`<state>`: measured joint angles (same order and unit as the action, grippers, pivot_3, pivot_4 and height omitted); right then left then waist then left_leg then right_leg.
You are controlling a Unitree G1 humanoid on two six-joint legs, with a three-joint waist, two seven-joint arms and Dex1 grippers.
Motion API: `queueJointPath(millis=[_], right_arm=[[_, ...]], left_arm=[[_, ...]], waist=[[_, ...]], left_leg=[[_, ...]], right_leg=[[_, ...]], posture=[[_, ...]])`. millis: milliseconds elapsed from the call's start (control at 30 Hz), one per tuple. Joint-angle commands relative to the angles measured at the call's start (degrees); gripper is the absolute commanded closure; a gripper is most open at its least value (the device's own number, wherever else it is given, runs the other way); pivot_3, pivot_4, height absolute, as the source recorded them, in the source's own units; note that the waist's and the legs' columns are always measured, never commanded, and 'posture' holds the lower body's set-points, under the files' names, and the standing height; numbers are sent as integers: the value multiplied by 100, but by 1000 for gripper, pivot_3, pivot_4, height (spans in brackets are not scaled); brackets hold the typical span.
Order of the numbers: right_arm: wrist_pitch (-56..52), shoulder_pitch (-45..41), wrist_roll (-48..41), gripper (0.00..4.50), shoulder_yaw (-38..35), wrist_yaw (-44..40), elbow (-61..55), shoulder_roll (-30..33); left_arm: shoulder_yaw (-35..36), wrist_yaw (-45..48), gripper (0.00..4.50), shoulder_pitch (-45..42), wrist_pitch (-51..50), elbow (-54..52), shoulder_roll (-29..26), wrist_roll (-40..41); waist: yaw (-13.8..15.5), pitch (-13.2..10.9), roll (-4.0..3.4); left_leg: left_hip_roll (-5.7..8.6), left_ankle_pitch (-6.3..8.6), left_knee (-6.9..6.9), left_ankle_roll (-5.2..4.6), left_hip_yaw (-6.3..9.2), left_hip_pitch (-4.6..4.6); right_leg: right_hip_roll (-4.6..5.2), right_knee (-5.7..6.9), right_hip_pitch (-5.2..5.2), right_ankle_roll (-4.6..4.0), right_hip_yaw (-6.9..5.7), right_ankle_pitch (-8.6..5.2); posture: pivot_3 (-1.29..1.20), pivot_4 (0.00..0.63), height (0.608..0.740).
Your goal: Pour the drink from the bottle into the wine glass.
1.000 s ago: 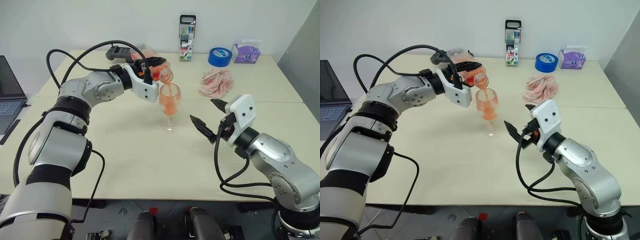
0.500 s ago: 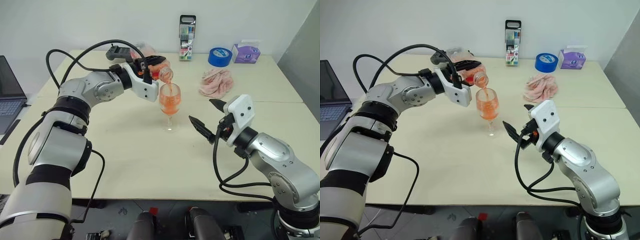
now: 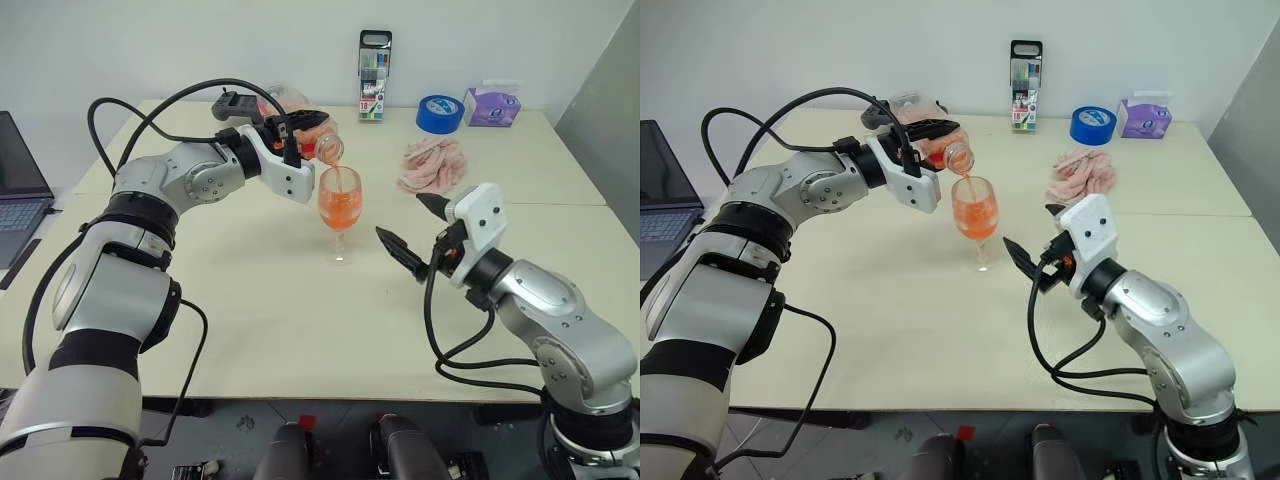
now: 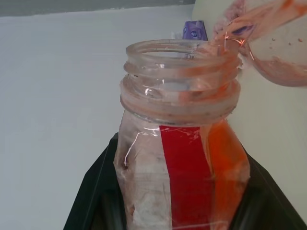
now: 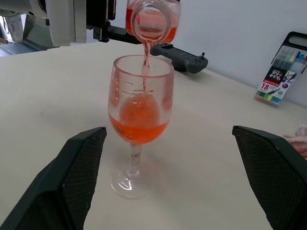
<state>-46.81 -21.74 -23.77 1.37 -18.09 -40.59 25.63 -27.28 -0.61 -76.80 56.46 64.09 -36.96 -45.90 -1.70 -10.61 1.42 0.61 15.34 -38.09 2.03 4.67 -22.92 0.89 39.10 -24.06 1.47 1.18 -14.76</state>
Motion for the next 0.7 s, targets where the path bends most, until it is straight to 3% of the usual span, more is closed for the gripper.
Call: queueJointPath(millis=[33, 400, 533, 700], right_arm=[[134, -106, 23, 0, -62, 45, -99, -68], [-165, -528, -249, 0, -310, 193, -9, -300], [-121, -1010, -422, 0, -488, 308, 77, -497], [-417, -1785, -877, 0, -546, 164, 169, -573]], left_arm=[[45, -88, 2668, -260, -32, -40, -109, 52], [178, 161, 2668, -160, 22, -25, -60, 349], [917, 1361, 2671, 0, -64, 64, 216, 1847], [2133, 3232, 2680, 508, -1365, -616, 531, 4108]], waist=[[0, 0, 0], [-3, 0, 0], [-6, 0, 0], [-24, 1, -2]], left_leg=[[1, 0, 0, 0, 0, 0], [2, 0, -1, 0, 0, 0], [1, 0, -3, 0, -1, 0], [1, -2, -5, 1, 1, -1]], right_leg=[[1, 0, 0, 0, 0, 0], [2, 2, 0, 0, 0, 0], [3, 5, -2, -1, 0, 1], [7, 6, -1, -1, -4, 1]], posture=[[0, 150, 740], [0, 150, 740], [0, 150, 740], [0, 150, 740]])
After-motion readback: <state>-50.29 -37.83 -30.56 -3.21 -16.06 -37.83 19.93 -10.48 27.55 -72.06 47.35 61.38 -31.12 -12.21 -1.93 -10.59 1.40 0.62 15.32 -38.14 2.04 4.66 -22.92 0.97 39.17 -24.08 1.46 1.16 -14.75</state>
